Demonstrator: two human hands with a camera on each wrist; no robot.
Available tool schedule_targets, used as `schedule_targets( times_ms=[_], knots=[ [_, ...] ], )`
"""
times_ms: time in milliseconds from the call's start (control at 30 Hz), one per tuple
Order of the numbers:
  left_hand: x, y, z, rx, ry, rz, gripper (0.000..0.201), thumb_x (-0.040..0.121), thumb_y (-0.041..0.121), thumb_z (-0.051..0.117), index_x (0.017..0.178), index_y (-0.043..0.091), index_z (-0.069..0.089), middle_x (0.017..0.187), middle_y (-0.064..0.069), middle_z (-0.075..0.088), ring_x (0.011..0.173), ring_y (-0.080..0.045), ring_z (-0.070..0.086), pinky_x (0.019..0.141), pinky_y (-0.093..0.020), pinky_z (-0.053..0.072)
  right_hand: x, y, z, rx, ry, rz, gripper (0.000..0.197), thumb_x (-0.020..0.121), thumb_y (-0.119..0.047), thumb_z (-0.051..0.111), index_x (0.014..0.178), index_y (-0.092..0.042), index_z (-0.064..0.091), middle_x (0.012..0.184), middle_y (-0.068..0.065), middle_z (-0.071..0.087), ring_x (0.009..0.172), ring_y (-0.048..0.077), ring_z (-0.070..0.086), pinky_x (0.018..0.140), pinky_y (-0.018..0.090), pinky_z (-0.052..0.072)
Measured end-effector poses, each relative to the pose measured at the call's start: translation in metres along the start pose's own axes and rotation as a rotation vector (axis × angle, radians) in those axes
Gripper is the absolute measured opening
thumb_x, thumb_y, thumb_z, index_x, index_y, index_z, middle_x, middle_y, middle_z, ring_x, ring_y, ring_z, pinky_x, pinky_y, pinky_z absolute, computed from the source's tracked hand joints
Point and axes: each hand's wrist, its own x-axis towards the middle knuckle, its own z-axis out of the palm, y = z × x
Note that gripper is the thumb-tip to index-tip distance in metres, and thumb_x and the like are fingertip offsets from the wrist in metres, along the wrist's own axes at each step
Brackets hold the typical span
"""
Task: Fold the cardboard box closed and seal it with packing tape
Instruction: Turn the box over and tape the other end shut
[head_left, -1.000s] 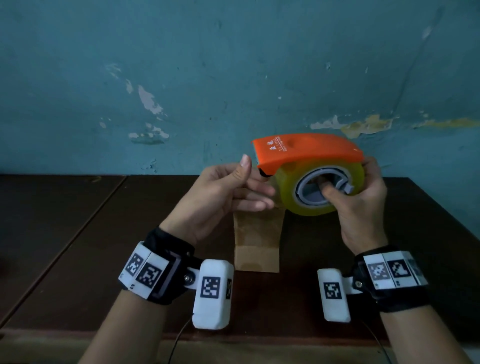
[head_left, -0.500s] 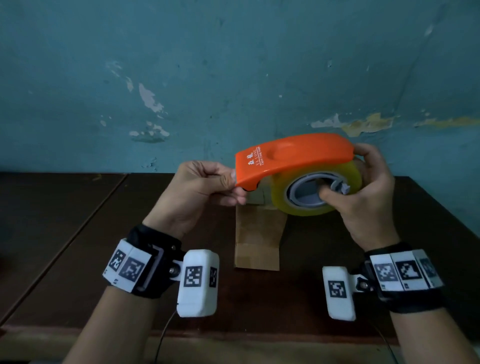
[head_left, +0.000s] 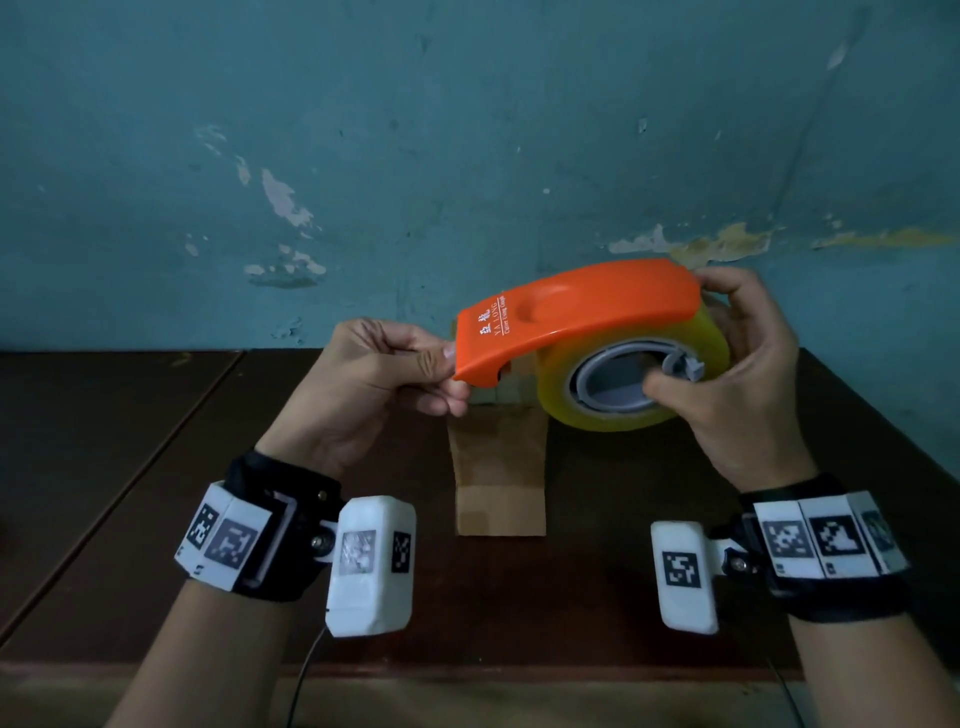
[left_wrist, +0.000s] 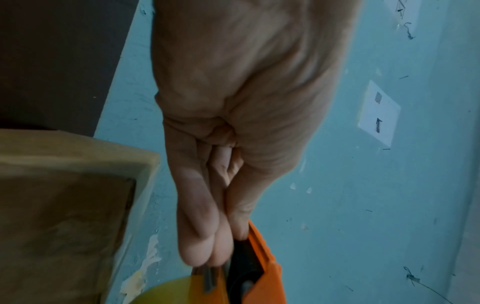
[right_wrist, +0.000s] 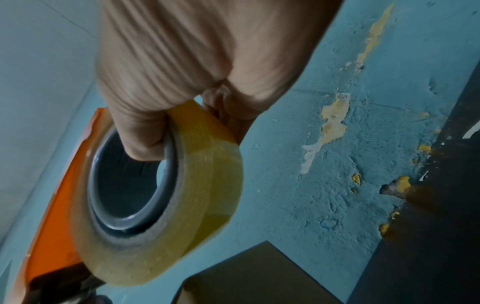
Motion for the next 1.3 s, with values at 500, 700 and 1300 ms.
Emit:
schedule_targets(
  times_ms=[500, 700, 1300],
  knots=[
    [-0.001, -0.002, -0.03, 0.069, 0.131, 0.033, 0.018, 0.059, 0.025, 0.081, 0.06, 0.008, 0.075, 0.054, -0.008, 0.068, 0.045, -0.014, 0.064, 0.044, -0.015, 0.048, -0.001, 0.005, -0.021, 0.067, 0.073, 0.045, 0.054, 0.062, -0.004, 0.068, 0.109, -0.031, 0.06, 0.09, -0.014, 0.064, 0.083, 0.014, 0.063, 0.079, 0.032, 0.055],
    [-0.003, -0.001, -0.043, 0.078, 0.174, 0.057, 0.014, 0.068, 0.014, 0.076, 0.054, 0.012, 0.074, 0.05, -0.005, 0.065, 0.041, -0.011, 0.061, 0.042, -0.014, 0.046, -0.001, 0.008, -0.038, 0.034, 0.113, 0.069, 0.056, 0.06, 0.009, 0.061, 0.099, -0.031, 0.067, 0.075, -0.018, 0.068, 0.07, 0.008, 0.064, 0.069, 0.025, 0.054],
    [0.002, -0.013, -0.039, 0.081, 0.153, 0.069, 0.016, 0.073, 0.008, 0.071, 0.058, 0.012, 0.076, 0.051, -0.005, 0.066, 0.042, -0.011, 0.061, 0.043, -0.015, 0.046, -0.003, 0.014, -0.053, 0.055, 0.095, 0.06, 0.065, 0.062, 0.013, 0.058, 0.098, -0.04, 0.068, 0.079, -0.021, 0.067, 0.074, 0.004, 0.064, 0.072, 0.021, 0.054]
  ],
)
